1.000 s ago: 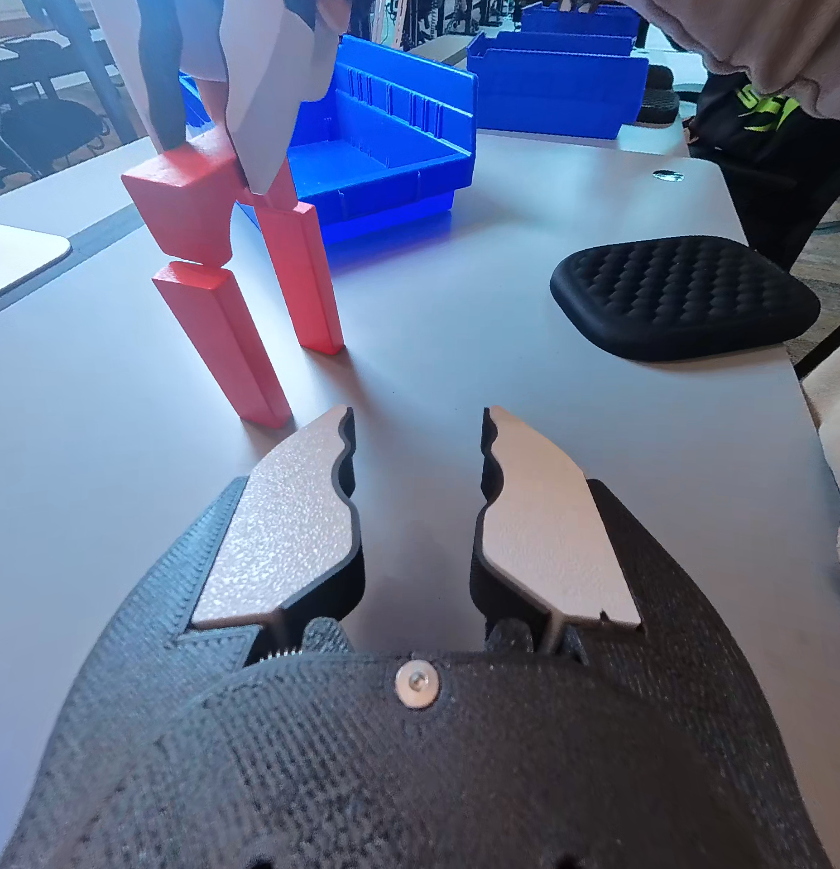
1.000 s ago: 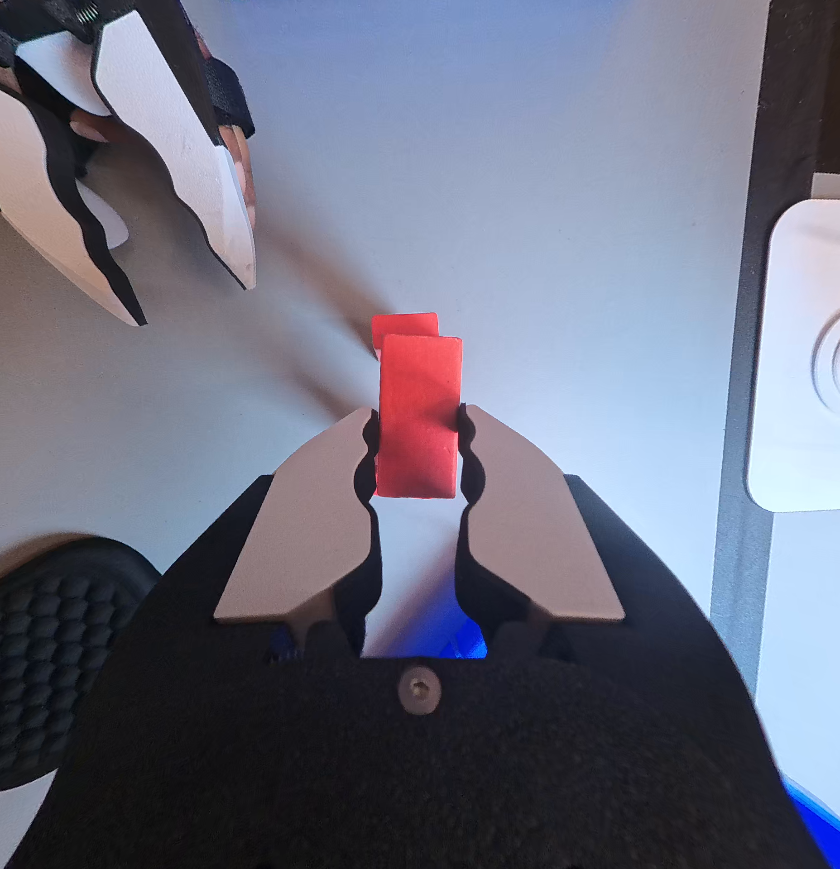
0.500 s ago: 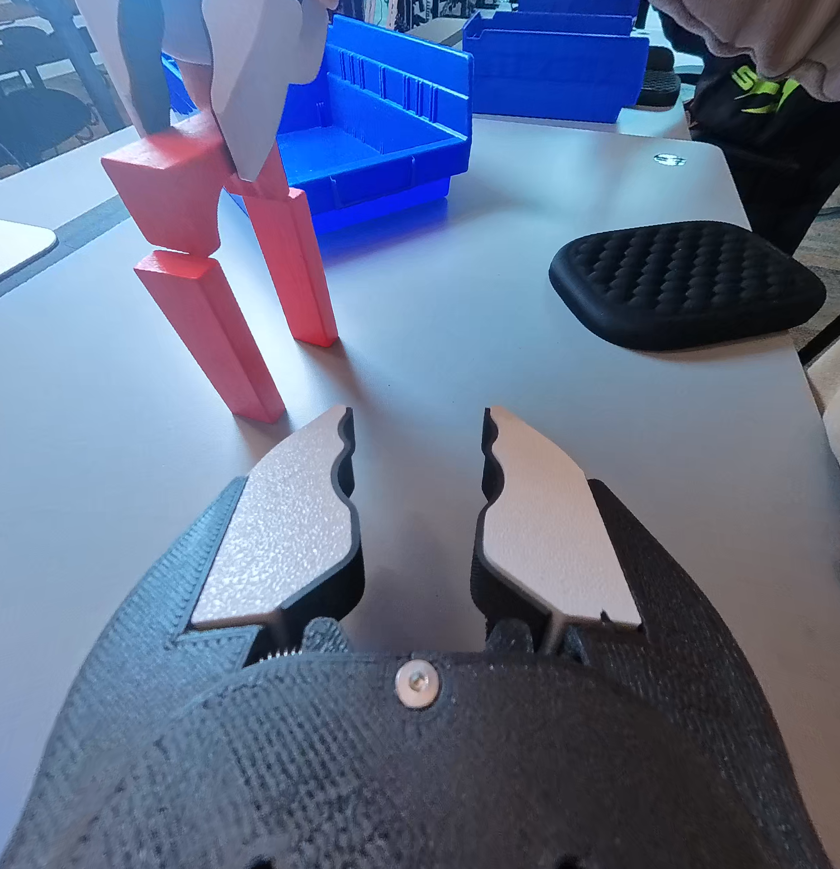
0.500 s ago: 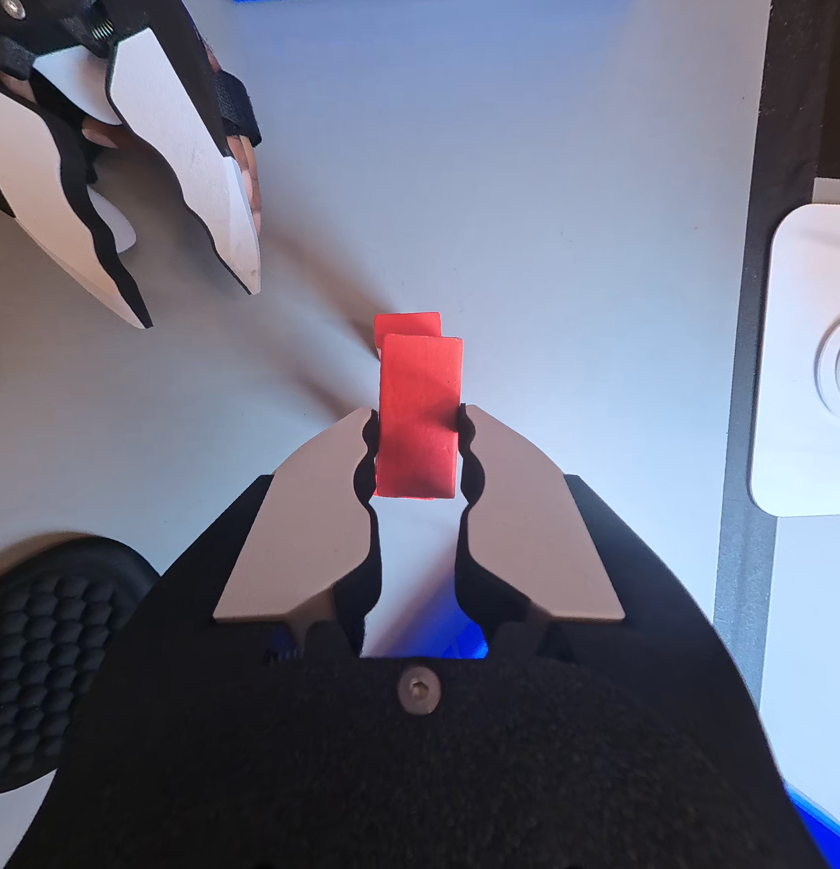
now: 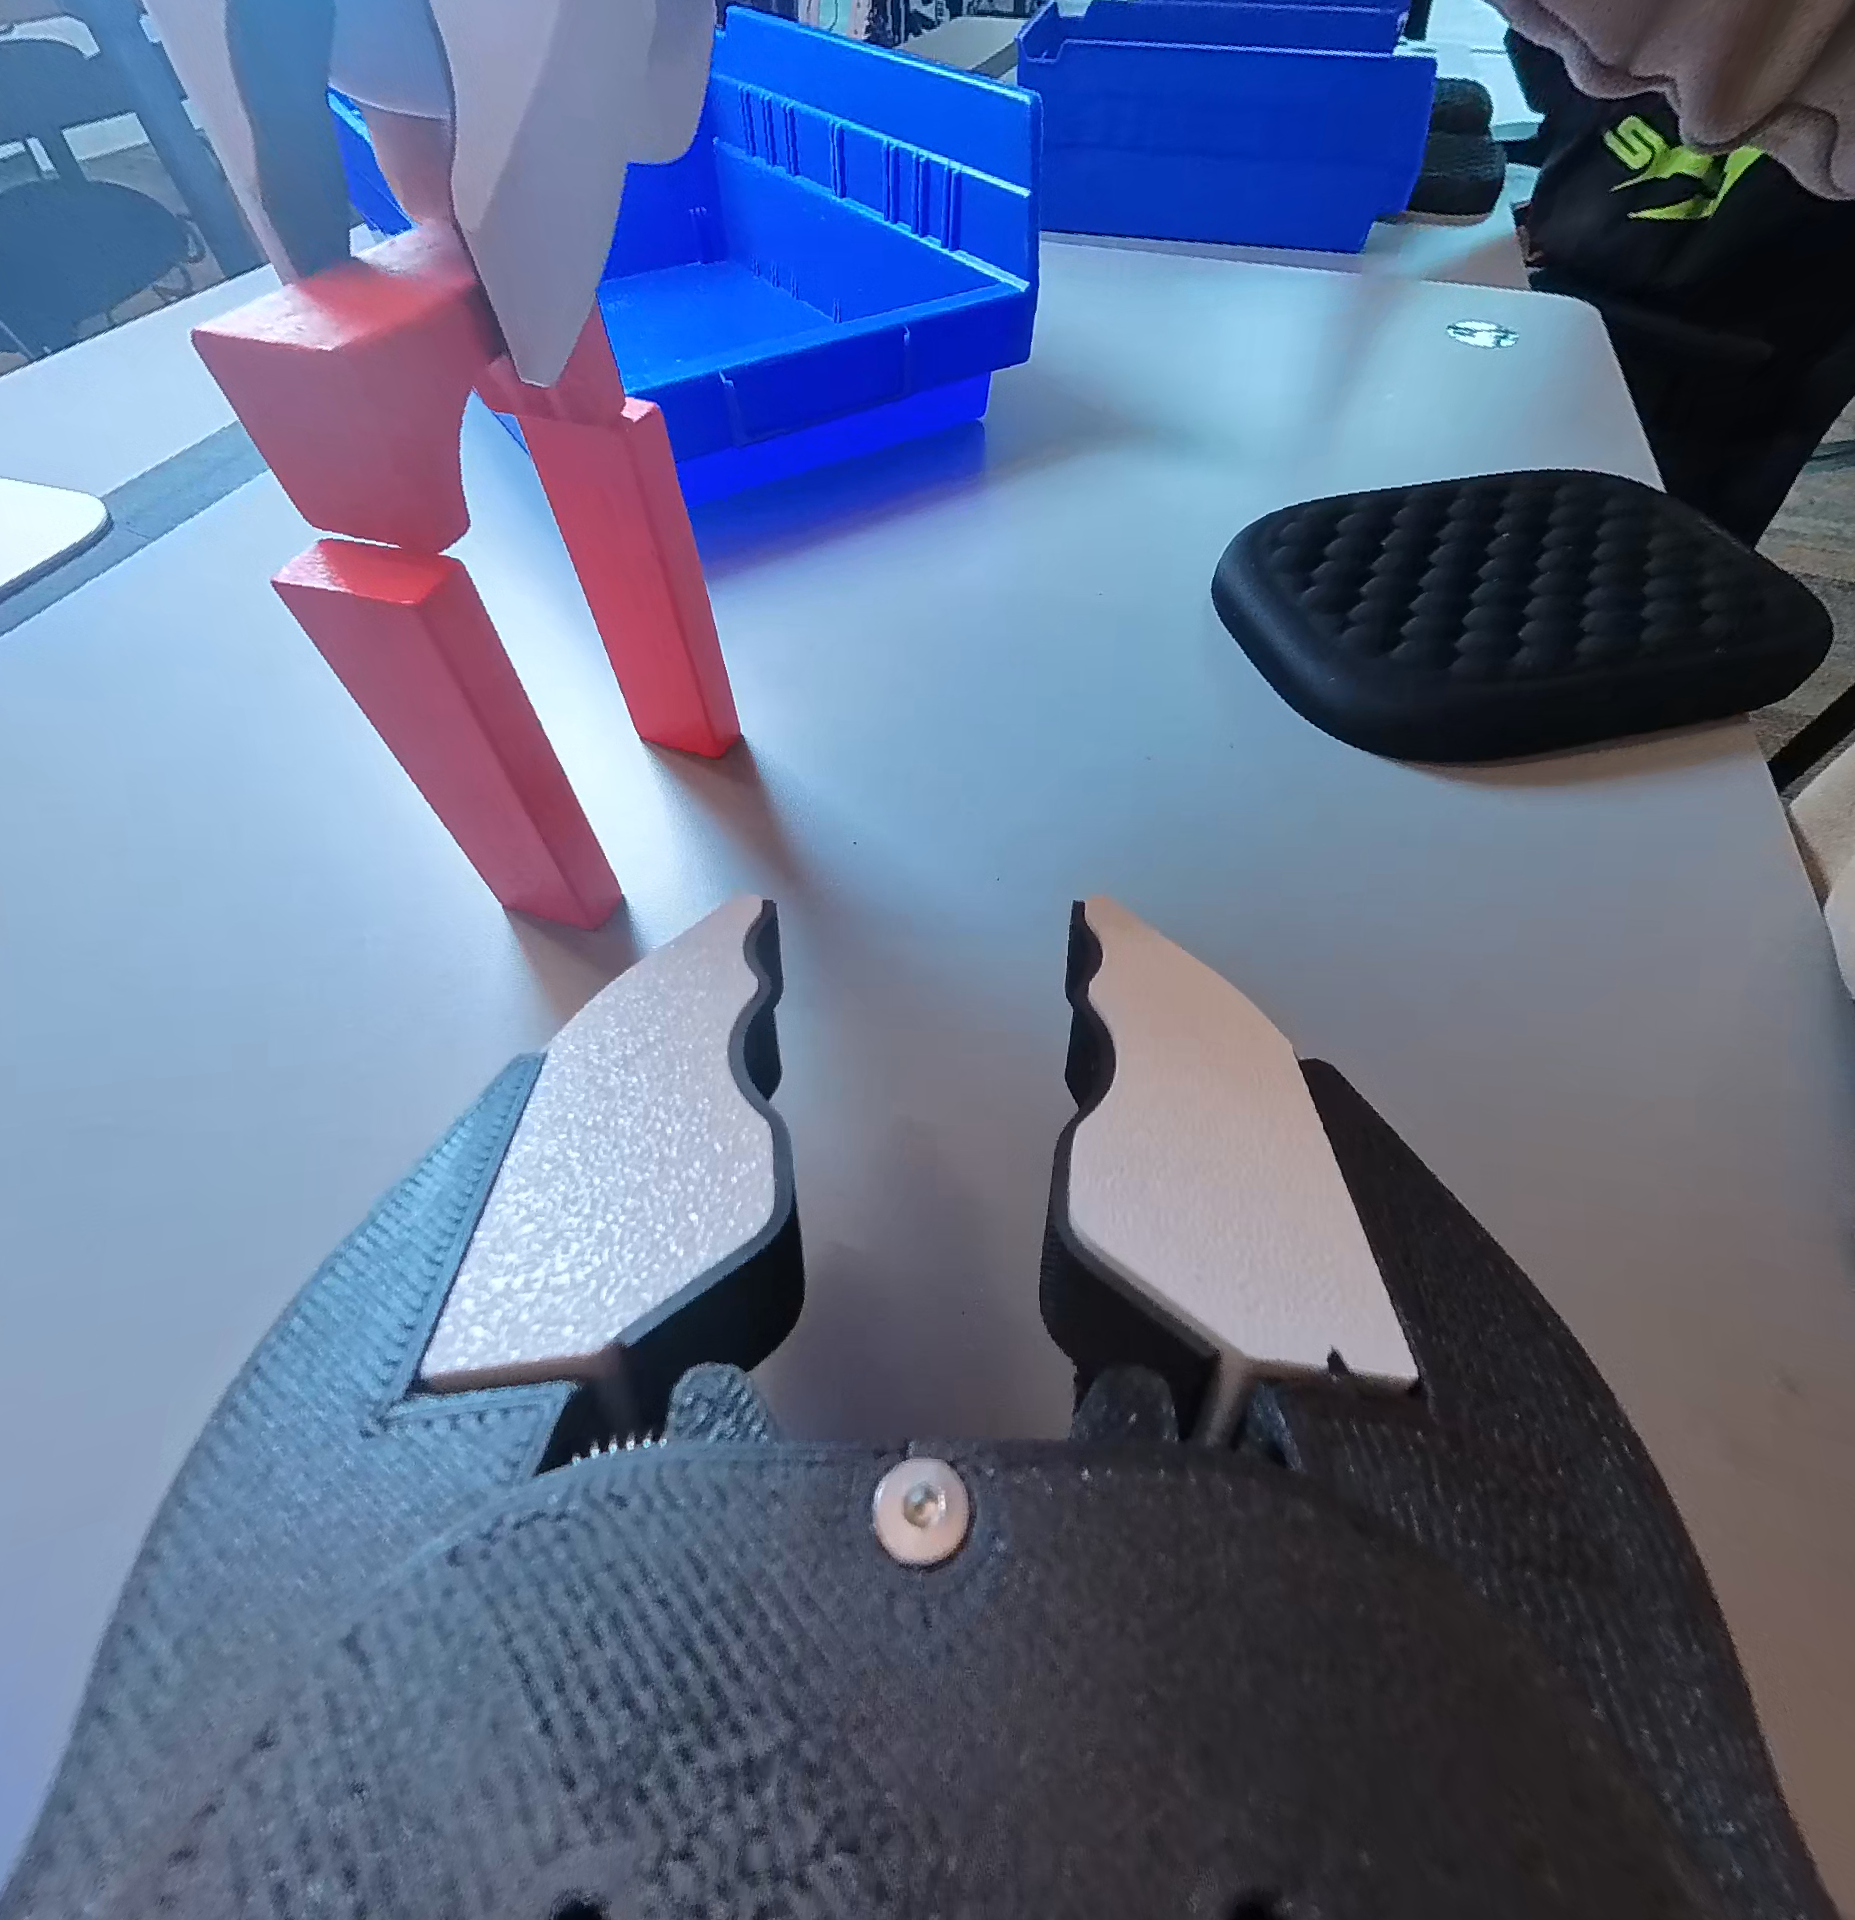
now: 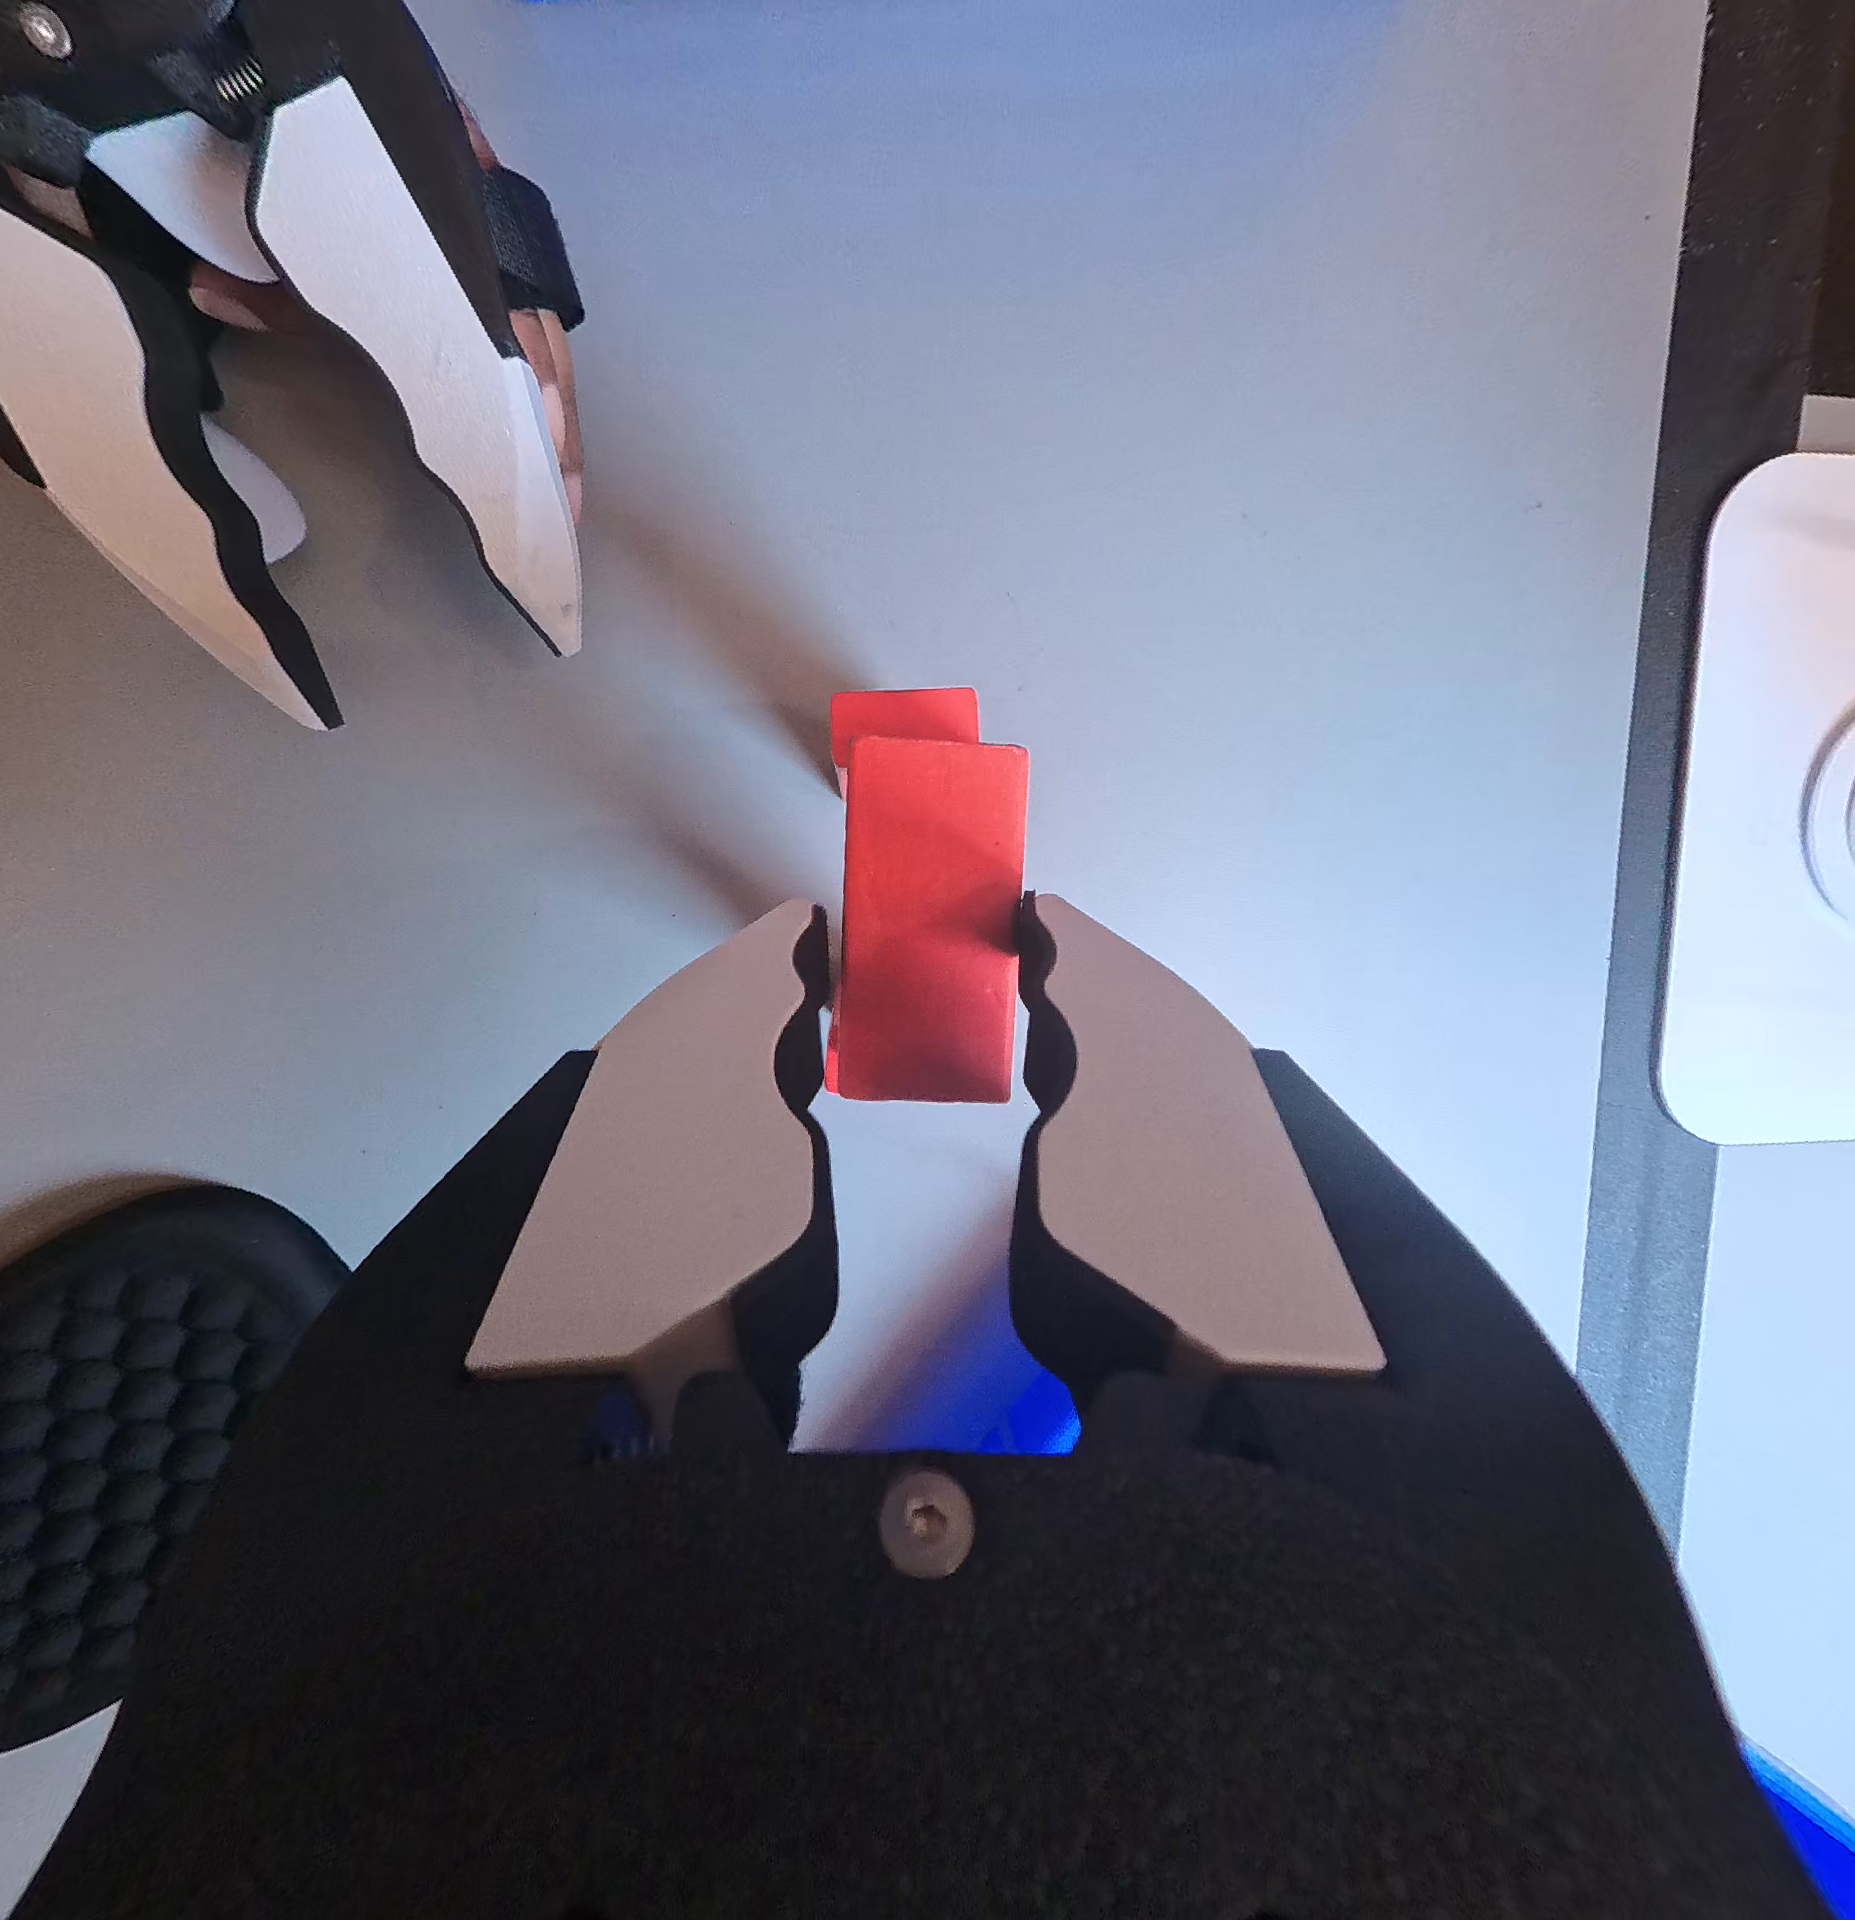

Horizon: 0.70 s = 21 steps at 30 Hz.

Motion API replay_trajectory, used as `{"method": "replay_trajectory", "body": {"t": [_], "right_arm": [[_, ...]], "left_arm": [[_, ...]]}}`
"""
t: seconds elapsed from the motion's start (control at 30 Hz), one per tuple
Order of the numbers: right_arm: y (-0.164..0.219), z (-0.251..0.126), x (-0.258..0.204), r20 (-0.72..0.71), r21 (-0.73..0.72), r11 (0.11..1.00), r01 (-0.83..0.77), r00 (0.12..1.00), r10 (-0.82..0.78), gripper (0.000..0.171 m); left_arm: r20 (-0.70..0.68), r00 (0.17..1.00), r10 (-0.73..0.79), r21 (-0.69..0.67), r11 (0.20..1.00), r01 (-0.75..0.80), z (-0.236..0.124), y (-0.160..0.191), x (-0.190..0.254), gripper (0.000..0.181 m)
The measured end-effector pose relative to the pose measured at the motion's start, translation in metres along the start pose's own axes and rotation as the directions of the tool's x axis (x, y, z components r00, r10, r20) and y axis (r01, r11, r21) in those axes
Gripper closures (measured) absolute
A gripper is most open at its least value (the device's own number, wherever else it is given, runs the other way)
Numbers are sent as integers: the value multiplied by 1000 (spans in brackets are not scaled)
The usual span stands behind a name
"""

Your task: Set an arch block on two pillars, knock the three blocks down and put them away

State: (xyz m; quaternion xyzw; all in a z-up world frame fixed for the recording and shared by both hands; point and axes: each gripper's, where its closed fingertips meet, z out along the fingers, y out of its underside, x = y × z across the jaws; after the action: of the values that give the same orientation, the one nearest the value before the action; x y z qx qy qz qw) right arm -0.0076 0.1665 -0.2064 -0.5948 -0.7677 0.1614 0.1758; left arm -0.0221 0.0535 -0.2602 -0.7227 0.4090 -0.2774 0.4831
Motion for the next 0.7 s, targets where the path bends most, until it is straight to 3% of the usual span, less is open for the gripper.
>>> {"method": "replay_trajectory", "body": {"t": [0.7], "right_arm": [[0, 1, 0, -2, -5, 1000, -1, 1000, 1, 134]], "left_arm": [[-2, 1000, 3, -17, 1000, -3, 2, 4, 0, 127]]}}
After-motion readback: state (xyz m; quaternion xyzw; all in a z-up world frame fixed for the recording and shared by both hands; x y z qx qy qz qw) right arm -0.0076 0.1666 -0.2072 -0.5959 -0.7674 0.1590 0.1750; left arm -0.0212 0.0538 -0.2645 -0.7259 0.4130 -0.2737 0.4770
